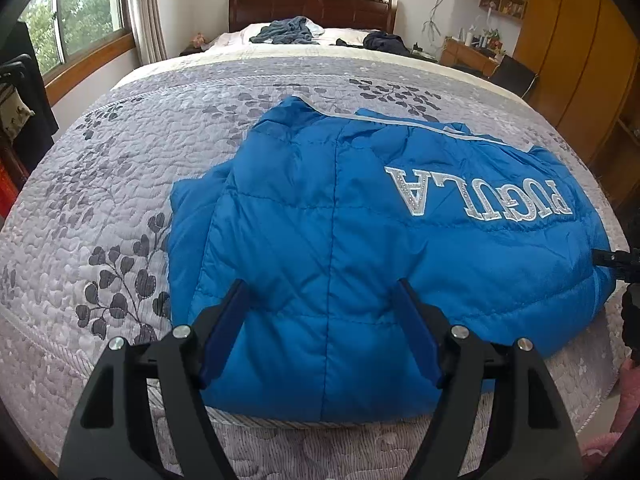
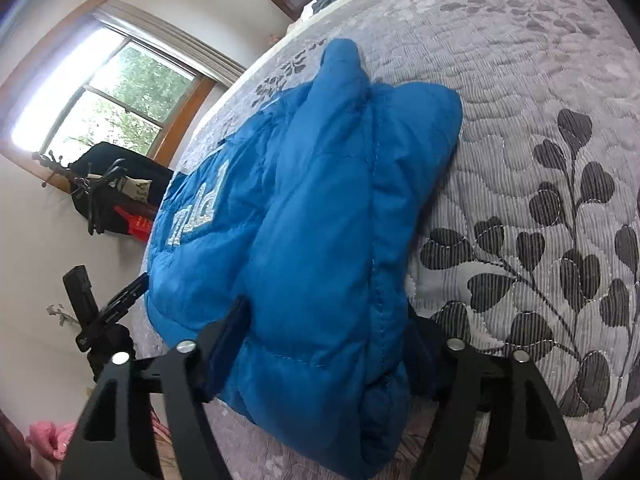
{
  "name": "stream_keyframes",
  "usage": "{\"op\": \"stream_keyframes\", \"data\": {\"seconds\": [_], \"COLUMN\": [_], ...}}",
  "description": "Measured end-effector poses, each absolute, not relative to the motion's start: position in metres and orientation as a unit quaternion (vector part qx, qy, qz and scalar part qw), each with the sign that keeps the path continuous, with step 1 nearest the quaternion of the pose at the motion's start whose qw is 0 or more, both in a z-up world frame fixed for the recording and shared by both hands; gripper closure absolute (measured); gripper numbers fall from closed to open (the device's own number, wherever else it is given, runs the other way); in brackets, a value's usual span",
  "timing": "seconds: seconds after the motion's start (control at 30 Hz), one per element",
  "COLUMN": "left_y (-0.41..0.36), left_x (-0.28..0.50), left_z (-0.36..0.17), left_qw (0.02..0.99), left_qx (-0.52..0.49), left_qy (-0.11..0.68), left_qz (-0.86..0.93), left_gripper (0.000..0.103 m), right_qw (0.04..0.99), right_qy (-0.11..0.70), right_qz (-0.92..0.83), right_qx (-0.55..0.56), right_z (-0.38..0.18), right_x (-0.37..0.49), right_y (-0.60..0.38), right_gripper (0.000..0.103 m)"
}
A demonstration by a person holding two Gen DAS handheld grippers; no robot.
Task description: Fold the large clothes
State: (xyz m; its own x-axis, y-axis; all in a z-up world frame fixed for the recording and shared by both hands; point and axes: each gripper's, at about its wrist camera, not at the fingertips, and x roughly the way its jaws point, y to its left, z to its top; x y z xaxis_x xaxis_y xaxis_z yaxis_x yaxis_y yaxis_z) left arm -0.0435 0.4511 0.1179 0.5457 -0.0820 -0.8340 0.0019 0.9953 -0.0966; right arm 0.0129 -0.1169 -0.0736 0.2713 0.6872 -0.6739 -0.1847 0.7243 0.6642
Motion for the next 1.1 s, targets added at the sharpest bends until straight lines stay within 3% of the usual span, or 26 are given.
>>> {"op": "stream_keyframes", "data": {"seconds": [0.17,0.37,0.53,0.87,1.1], "left_y": [0.452,0.454,0.456,0.465,0.482], "left_x": [-0.045,-0.046,-0.044,-0.042,-0.047], "left_z": [0.117,0.115,0.114,0.111,0.125], "left_qw": [0.879,0.881,0.882,0.883,0.882], "left_qx": [-0.045,-0.049,-0.053,-0.069,-0.102], "left_qy": [0.473,0.468,0.466,0.46,0.453], "left_qz": [-0.029,-0.039,-0.045,-0.06,-0.078], "left_gripper": [0.029,0.029,0.029,0.027,0.027], "right_qw": [0.76,0.756,0.767,0.815,0.809], "right_qy": [0.52,0.509,0.503,0.469,0.472], "right_qz": [0.291,0.285,0.276,0.311,0.351], "right_qx": [0.258,0.296,0.287,0.135,0.006], "right_z": [-0.074,-0.08,-0.052,0.063,0.099], "right_x": [0.007,0.004,0.005,0.005,0.01], "right_y": [-0.119,-0.128,-0.122,-0.036,0.062], "right_gripper": [0.054,0.06,0.072,0.075,0.075]}}
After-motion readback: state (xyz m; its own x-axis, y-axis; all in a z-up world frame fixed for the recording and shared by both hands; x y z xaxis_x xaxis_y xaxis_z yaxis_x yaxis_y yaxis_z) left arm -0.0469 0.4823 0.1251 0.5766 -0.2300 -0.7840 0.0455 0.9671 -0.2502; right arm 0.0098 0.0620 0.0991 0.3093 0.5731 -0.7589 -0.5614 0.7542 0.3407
